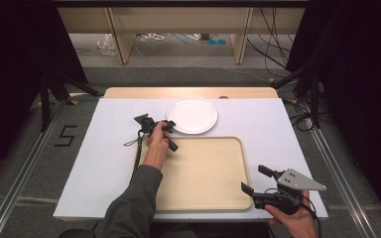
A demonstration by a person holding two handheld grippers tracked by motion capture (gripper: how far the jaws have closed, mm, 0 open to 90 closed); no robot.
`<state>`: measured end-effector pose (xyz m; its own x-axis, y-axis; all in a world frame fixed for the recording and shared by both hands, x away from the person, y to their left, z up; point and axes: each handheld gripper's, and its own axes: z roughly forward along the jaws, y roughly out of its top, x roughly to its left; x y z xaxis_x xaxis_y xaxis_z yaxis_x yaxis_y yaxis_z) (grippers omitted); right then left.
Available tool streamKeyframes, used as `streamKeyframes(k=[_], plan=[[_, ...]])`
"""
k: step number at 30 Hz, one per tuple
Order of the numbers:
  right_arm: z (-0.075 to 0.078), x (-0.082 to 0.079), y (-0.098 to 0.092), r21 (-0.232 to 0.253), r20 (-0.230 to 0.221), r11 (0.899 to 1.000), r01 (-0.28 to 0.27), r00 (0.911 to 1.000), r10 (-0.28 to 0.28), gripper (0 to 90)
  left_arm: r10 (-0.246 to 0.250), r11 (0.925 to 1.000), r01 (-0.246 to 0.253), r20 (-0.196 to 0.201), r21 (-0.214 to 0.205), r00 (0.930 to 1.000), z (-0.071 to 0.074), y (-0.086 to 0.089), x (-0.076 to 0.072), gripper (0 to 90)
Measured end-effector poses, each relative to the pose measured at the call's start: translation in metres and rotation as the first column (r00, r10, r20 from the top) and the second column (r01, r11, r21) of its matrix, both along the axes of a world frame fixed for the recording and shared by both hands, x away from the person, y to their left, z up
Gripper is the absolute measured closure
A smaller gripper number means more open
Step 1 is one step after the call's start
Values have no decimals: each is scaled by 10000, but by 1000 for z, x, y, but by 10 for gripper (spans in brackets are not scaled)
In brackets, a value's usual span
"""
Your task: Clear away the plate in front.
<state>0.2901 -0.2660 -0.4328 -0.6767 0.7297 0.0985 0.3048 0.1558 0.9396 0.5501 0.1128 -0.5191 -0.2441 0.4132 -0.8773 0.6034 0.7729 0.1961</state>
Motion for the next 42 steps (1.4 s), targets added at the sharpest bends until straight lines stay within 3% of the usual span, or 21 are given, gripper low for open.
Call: streamKeyframes(k=[2,13,20,31,42], plan=[[0,0,0,6,-26,10000,14,10000,-14,176,-51,10000,51,44,78,10000,1,0,0,864],[0,-1,0,38,-75,10000,-3,10000,3,179,206,9987,-197,186,-470,9996,0,0,-4,867],[0,-1,0,86,-17,10000,-2,10000,2,181,113,9973,-79,459,-728,9989,1,1,-7,857],[0,0,-1,33,11,10000,14,10000,-14,181,71,9905,43,819,-1377,9966,3,5,-14,833],[0,0,-1,37,-11,10000,9,10000,-9,182,-7,9874,178,1078,-1574,9942,9,9,-18,809]])
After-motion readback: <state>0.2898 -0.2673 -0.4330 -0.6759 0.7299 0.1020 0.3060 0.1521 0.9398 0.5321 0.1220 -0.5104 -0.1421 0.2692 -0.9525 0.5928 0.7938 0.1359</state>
